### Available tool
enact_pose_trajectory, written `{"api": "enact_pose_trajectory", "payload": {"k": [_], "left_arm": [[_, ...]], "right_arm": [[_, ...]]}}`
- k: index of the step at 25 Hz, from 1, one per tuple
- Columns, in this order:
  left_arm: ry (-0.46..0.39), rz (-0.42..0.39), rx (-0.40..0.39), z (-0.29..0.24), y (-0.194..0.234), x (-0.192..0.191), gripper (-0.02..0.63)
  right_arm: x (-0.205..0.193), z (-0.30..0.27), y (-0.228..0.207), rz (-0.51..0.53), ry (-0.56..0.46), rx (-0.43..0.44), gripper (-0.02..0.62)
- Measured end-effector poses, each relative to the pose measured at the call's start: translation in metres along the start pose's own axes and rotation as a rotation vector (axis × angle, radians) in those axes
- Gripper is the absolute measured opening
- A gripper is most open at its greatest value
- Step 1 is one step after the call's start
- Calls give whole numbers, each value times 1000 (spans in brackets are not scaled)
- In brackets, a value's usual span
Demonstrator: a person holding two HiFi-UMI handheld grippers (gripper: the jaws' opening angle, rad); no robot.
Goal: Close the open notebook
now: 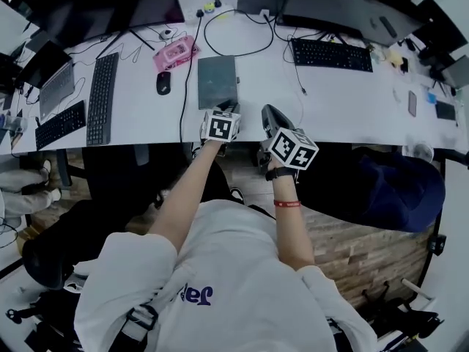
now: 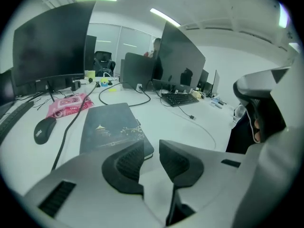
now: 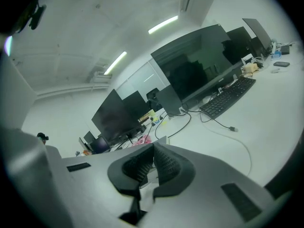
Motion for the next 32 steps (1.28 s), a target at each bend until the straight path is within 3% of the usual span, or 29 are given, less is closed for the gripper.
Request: {"api": "enact_pose_trajectory", "payload": {"k": [5,10,16,26,32], "left_arm": [[-122,21,39,57,-5,11,112],[-299,41,78,129,-7,30,112],[-451,41,152,205,-14,36,106],[-562,66,267,263,-33,7,38],[-589,44,291,276,-47,-2,24]], "right_arm": [[9,9,17,65,-11,43,15],[25,21,31,132,-37,85,14],[43,50,38,246,-93,85,14],[35,88,71,413,-139,161,14],[30,105,82,461,-174,175,14]]}}
Point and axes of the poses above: the fingertips, and each gripper's own axes: z backward along the fingers, y to its left, x out of its top, the point moved 10 cm from there along z, backward along the fingers
